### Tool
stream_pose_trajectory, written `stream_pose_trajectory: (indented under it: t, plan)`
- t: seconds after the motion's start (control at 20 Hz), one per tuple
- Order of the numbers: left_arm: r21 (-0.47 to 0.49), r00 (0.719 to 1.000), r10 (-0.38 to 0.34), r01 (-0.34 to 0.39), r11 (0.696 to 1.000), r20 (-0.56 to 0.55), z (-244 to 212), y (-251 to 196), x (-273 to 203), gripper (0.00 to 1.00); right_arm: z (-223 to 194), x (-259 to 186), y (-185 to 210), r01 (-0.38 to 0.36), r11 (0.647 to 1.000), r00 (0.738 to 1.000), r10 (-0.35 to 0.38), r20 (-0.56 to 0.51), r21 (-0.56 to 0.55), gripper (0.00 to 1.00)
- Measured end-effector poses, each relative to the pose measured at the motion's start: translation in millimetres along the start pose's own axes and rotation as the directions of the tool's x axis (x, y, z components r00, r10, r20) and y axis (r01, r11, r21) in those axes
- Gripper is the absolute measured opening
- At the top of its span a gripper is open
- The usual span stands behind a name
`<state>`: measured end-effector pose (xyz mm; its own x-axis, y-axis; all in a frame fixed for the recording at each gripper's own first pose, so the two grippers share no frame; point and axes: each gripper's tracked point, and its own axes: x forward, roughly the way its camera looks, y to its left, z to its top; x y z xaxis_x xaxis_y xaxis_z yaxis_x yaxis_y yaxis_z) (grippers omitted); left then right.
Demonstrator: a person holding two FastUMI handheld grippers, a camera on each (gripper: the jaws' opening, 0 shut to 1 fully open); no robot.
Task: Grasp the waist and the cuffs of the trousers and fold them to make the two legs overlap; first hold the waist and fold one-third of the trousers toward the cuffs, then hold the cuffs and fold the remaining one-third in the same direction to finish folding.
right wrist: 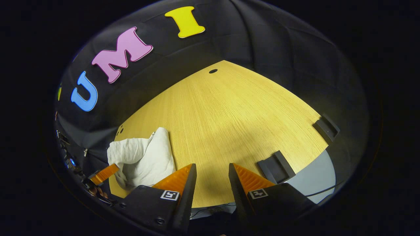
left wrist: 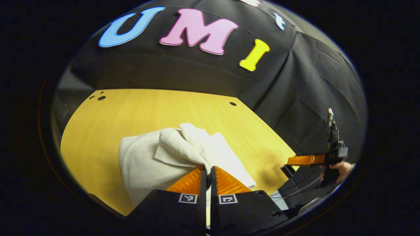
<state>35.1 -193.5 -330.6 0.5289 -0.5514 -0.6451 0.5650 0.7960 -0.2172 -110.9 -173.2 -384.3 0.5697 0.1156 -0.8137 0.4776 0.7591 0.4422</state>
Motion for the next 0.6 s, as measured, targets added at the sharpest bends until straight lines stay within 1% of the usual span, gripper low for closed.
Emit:
stream_pose_trajectory:
  t: [0.05, 0.15, 0.2, 0.3, 0.35, 0.4, 0.45, 0.5, 0.55, 0.6]
  plan:
    - [0.043, 1.0, -0.024, 0.025, 0.999, -0.013, -6.9, -10.1, 0.8, 0.1, -0.9, -1.4, -0.7, 0.003, 1.0, 1.0, -0.003, 0.003, 0.002, 0.62]
    - [0.126, 0.995, -0.08, 0.087, 0.988, -0.058, -24.4, -25.3, -5.4, 0.2, -5.8, -4.3, -0.7, 0.011, 1.0, 1.0, -0.011, 0.006, 0.004, 0.62]
    - [0.169, 0.991, -0.107, 0.12, 0.978, -0.087, -33.4, -34.7, -8.6, 0.35, -8.8, -5.6, -0.2, 0.014, 1.0, 1.0, -0.014, 0.008, 0.004, 0.62]
    - [0.225, 0.974, -0.179, 0.207, 0.952, -0.139, -49.9, -57.8, -11.7, 0.7, -14.5, -7.8, 3.4, 0.012, 1.0, 1.0, -0.012, 0.01, 0.008, 0.62]
    - [0.233, 0.961, -0.22, 0.256, 0.938, -0.167, -58.8, -71.3, -14.5, 0.69, -17.5, -8.5, 6.1, 0.009, 1.0, 1.0, -0.01, 0.01, 0.009, 0.62]
    - [0.232, 0.949, -0.257, 0.296, 0.927, -0.182, -65.4, -82.6, -19.0, 0.78, -20.0, -8.8, 10.1, 0.005, 1.0, 1.0, -0.005, 0.012, 0.009, 0.62]
    - [0.218, 0.936, -0.296, 0.335, 0.917, -0.193, -72.1, -94.7, -24.1, 0.82, -21.9, -9.0, 15.0, -0.001, 1.0, 1.0, 0.001, 0.013, 0.007, 0.62]
    - [0.191, 0.925, -0.328, 0.364, 0.912, -0.193, -74.4, -103.0, -30.3, 0.84, -24.4, -8.9, 20.5, -0.007, 1.0, 1.0, 0.007, 0.013, 0.002, 0.62]
    - [0.156, 0.916, -0.356, 0.385, 0.91, -0.186, -74.6, -107.9, -35.6, 0.85, -25.3, -9.9, 26.7, -0.015, 1.0, 1.0, 0.015, 0.015, -0.004, 0.62]
    - [0.114, 0.913, -0.371, 0.392, 0.913, -0.168, -70.9, -108.2, -43.7, 0.86, -25.5, -10.5, 35.3, -0.026, 1.0, 1.0, 0.026, 0.018, -0.011, 0.62]
